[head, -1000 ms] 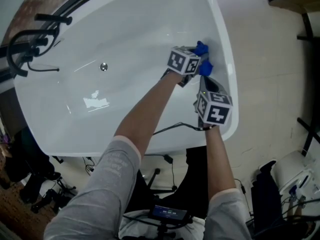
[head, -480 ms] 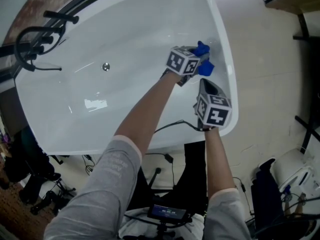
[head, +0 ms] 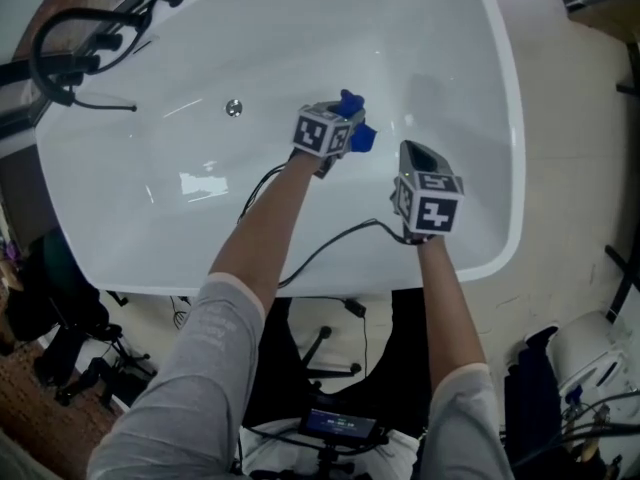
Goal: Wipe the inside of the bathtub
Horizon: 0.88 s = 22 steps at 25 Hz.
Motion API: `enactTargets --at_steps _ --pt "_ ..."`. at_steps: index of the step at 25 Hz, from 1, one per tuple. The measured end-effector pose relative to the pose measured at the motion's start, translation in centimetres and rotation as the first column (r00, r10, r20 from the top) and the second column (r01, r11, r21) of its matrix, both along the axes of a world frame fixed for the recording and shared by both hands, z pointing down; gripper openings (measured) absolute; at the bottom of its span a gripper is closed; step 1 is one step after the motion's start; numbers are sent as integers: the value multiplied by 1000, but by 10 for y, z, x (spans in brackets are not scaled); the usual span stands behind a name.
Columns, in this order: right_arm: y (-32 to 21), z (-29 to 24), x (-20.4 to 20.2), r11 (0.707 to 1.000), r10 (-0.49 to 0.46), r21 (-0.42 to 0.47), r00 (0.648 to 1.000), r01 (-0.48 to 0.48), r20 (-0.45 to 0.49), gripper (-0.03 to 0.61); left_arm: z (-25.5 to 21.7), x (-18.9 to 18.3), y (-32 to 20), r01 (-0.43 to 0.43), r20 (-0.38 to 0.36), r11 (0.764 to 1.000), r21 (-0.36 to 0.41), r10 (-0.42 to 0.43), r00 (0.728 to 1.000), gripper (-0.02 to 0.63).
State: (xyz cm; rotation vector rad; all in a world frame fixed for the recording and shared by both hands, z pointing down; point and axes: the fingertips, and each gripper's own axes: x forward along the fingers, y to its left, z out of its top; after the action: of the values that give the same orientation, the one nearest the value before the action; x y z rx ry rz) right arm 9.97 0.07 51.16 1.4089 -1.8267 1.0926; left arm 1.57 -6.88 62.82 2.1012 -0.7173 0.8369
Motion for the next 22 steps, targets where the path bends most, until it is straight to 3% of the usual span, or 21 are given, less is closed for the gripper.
enactTargets --at_steps 4,9,22 --pt "-11 40 -31 994 -108 -4 994 108 -17 9 49 -48 10 65 69 998 -21 -64 996 81" --pt "-24 90 -62 984 -175 -17 984 175 -14 9 116 -94 11 141 139 990 -33 -135 981 81" --pt "-23 172 -71 973 -226 -48 974 226 6 11 243 -124 4 200 286 978 -60 -175 942 81"
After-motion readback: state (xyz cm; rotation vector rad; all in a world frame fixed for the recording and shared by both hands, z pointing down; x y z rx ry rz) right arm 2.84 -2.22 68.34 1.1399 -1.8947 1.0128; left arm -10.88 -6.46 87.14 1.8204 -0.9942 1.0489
